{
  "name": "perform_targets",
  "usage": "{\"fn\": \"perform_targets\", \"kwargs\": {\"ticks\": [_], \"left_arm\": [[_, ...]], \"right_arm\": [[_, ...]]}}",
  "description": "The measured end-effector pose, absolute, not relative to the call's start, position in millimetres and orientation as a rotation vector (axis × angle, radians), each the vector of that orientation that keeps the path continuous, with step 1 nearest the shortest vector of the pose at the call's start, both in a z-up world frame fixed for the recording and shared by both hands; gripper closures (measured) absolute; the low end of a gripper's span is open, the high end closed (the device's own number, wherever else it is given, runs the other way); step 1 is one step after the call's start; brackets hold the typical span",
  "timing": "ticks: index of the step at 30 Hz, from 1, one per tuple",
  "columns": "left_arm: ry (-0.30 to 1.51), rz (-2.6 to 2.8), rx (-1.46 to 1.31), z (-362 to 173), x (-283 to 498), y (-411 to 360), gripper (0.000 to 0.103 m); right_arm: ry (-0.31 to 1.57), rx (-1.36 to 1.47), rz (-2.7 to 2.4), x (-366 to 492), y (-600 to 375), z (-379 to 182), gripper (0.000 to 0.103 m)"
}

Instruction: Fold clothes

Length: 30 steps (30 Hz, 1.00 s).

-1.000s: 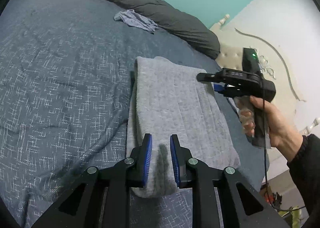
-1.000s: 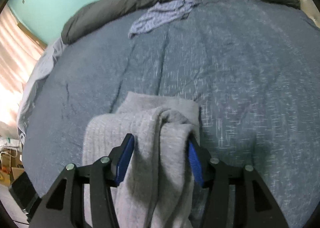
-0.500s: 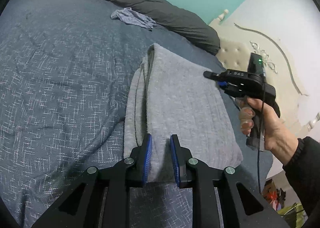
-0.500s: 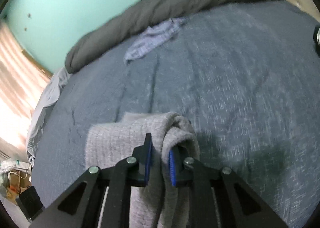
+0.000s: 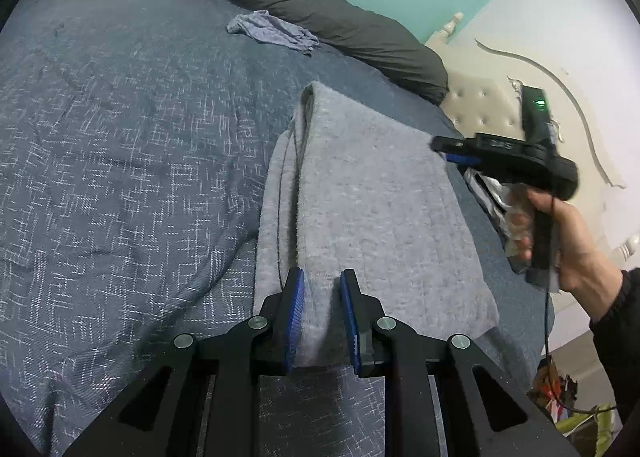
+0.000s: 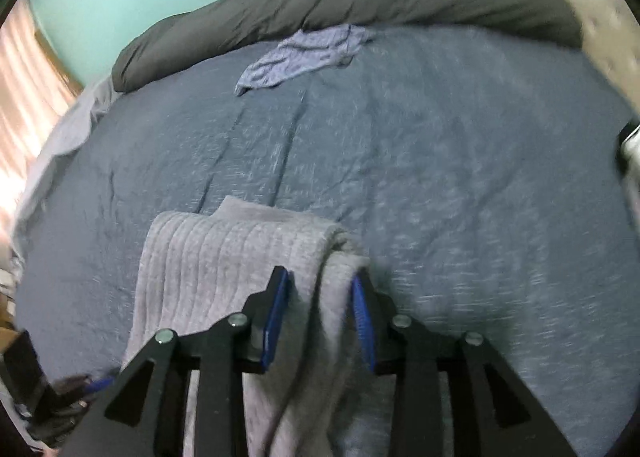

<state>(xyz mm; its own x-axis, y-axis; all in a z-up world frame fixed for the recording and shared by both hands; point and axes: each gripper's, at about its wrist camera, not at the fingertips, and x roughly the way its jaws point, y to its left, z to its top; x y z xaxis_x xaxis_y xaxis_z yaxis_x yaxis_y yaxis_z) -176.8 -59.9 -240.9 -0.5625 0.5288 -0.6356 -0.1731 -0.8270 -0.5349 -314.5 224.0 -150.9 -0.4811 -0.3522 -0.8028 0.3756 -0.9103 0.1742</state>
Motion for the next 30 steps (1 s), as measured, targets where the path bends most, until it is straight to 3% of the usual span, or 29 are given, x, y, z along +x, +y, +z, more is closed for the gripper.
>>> {"fn": "perform_targets", "kwargs": {"ticks": [6, 8, 15, 20, 23, 30], "left_arm": [[-0.571, 2.403, -1.156, -236, -172, -58, 0.083], [-0.561, 2.411, -1.137, -232, -171, -57, 0.083], [-0.523, 2.431, -1.084, -222, -170, -56, 0.083], [-0.526, 2.394, -1.082, -221, -175, -48, 0.083], [-0.517, 2.393, -1.080, -222, -176, -46, 0.083], [-0.512, 2.398, -1.094, -223, -174, -44, 0.082]], "right_arm": [[0.049, 1.196, -2.304, -297, 205, -131, 0.071], [0.120, 1.260, -2.220, -293, 187, -142, 0.083], [0.128, 1.436, -2.210, -316, 190, -197, 0.103], [0.014, 1.499, -2.203, -334, 205, -220, 0.103], [0.063, 1.508, -2.192, -337, 200, -221, 0.103], [0.067, 1.428, -2.179, -312, 200, -187, 0.103]]}}
